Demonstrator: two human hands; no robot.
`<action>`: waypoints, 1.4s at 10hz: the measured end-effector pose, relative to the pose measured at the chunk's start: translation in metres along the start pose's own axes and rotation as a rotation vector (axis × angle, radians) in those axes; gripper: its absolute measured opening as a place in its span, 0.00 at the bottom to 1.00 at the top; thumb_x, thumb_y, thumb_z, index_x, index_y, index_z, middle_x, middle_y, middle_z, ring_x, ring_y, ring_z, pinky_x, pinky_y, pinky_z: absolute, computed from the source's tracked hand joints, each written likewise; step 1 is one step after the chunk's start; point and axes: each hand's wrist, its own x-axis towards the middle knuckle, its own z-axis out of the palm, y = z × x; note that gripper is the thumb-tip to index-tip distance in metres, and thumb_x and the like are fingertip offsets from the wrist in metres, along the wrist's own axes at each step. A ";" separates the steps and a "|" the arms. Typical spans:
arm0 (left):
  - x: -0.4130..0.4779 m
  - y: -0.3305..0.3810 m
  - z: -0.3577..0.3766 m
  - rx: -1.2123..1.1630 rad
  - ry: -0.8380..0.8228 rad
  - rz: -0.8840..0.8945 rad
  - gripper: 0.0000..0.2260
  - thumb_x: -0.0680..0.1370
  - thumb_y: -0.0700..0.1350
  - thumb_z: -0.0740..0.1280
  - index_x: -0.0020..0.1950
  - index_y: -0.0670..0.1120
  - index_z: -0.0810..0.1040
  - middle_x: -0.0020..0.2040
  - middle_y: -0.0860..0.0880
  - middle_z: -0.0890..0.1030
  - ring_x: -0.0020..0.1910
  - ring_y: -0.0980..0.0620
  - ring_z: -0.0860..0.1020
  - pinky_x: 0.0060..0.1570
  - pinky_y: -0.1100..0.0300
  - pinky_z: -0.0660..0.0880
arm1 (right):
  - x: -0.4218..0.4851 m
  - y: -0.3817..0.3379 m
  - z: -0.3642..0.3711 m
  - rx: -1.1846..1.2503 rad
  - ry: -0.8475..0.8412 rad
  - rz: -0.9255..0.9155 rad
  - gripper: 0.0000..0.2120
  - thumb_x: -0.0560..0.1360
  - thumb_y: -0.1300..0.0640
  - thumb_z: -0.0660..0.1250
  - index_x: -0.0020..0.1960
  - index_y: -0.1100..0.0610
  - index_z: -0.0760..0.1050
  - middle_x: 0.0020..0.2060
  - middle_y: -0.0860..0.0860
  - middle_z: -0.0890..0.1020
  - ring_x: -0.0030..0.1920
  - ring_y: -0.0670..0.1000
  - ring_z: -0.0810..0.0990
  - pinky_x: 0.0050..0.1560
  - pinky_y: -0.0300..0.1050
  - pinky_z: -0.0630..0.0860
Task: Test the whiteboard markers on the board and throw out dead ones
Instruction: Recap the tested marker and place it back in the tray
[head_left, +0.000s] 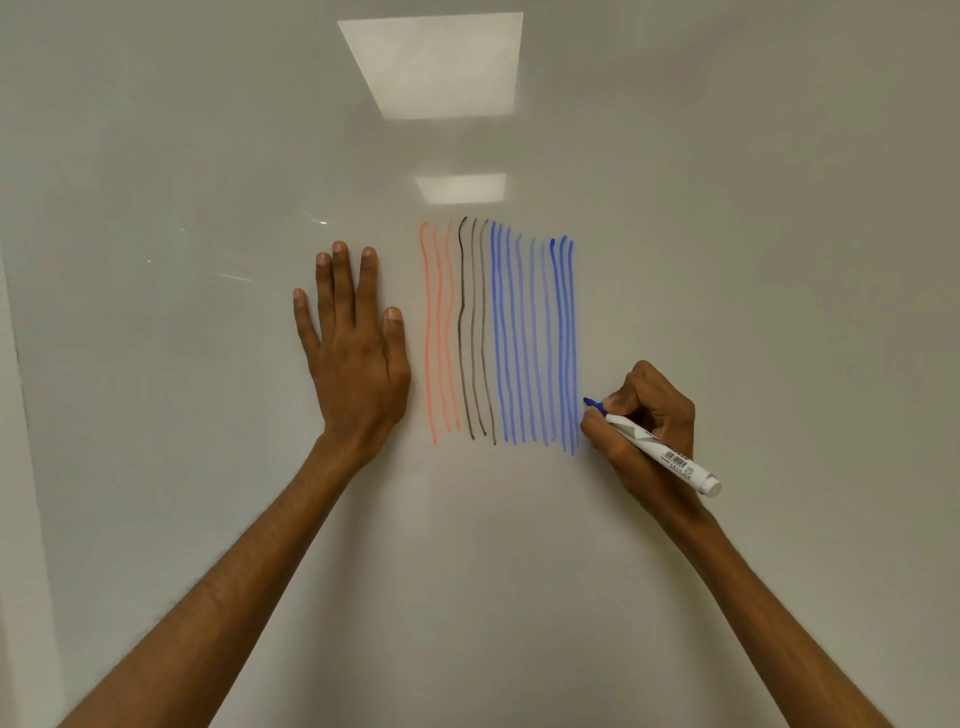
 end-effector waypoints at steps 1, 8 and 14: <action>-0.001 -0.001 0.001 0.006 -0.001 -0.001 0.25 0.85 0.50 0.49 0.81 0.44 0.53 0.82 0.43 0.52 0.81 0.46 0.48 0.78 0.42 0.44 | -0.003 0.001 -0.004 -0.002 -0.043 0.015 0.13 0.66 0.59 0.68 0.32 0.47 0.65 0.30 0.47 0.68 0.28 0.52 0.69 0.31 0.37 0.66; -0.002 0.002 -0.002 0.040 -0.022 -0.005 0.25 0.85 0.48 0.49 0.81 0.44 0.51 0.82 0.43 0.50 0.81 0.46 0.47 0.78 0.42 0.45 | 0.004 -0.013 -0.020 0.221 -0.143 0.342 0.13 0.69 0.75 0.72 0.33 0.65 0.70 0.27 0.58 0.77 0.23 0.55 0.75 0.23 0.40 0.69; -0.004 0.002 -0.002 0.039 -0.027 -0.007 0.26 0.84 0.49 0.49 0.81 0.44 0.51 0.82 0.43 0.50 0.81 0.47 0.47 0.78 0.42 0.44 | 0.115 -0.019 0.004 0.284 0.155 0.234 0.08 0.72 0.70 0.71 0.39 0.61 0.74 0.39 0.59 0.82 0.37 0.59 0.86 0.40 0.47 0.82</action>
